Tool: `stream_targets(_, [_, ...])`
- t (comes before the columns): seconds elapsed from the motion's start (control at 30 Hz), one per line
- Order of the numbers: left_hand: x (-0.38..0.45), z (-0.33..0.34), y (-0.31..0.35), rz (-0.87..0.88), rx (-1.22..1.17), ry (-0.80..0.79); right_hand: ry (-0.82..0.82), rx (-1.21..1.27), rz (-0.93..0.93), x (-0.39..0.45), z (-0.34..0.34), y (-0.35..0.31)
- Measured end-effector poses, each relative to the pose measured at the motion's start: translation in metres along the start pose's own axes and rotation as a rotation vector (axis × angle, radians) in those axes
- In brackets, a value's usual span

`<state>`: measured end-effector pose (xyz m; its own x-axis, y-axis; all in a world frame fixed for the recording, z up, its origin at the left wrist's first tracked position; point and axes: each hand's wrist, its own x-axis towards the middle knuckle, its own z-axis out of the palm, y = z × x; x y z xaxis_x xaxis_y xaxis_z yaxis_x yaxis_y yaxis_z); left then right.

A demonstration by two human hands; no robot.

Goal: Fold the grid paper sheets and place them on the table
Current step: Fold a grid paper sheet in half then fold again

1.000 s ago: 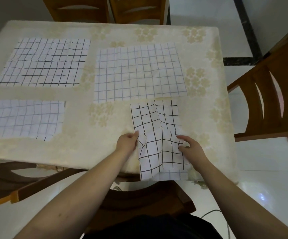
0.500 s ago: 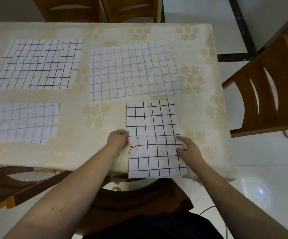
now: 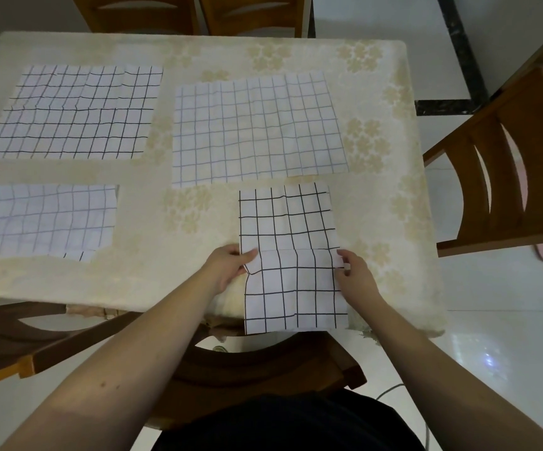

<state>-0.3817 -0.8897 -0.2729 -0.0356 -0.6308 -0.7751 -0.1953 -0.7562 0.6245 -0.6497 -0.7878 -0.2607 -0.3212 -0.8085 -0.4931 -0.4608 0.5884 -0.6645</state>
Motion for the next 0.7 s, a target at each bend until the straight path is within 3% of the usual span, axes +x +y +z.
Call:
stream_targets(0.23, [-0.005, -0.007, 0.004, 0.020, 0.031, 0.041, -0.060, -0.037, -0.029, 0.004, 0.005, 0.004])
stream_targets(0.5, [-0.010, -0.010, 0.002, -0.019, -0.235, 0.092, -0.090, -0.042, 0.002, 0.010, 0.007, 0.000])
stream_targets(0.7, [-0.027, -0.010, -0.014, -0.009, 0.079, -0.074, -0.098, -0.054, -0.005, 0.012, 0.008, 0.002])
